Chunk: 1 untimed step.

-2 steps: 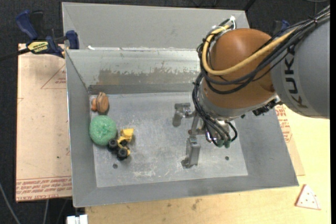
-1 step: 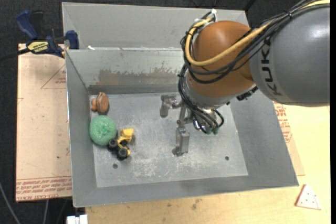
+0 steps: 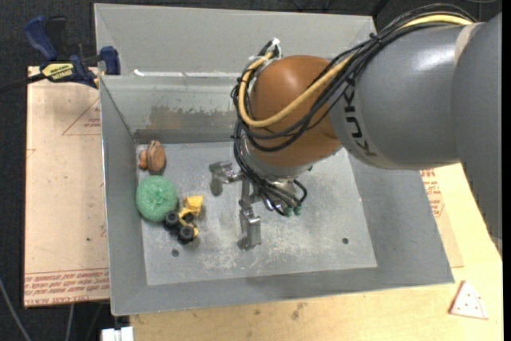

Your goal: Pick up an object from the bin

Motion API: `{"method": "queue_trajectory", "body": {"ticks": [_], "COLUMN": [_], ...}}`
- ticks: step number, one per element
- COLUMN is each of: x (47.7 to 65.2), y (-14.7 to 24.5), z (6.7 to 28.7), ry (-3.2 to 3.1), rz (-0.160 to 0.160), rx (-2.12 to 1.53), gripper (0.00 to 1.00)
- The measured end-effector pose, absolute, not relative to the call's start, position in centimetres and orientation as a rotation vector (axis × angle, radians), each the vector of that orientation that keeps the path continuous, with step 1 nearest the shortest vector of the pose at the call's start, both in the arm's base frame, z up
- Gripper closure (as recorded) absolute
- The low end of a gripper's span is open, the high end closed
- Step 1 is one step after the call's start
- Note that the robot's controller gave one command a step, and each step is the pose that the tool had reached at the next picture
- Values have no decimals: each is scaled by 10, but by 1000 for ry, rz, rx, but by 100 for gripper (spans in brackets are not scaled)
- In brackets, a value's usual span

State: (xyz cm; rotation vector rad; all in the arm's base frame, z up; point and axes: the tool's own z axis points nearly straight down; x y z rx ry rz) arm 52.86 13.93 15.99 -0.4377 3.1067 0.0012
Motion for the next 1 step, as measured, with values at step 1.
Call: {"method": "queue_trajectory", "body": {"ticks": [1], "x": [540], "y": [169], "z": [137], "ry": [3121], "rz": [3], "rx": [-333], "gripper": [0]}}
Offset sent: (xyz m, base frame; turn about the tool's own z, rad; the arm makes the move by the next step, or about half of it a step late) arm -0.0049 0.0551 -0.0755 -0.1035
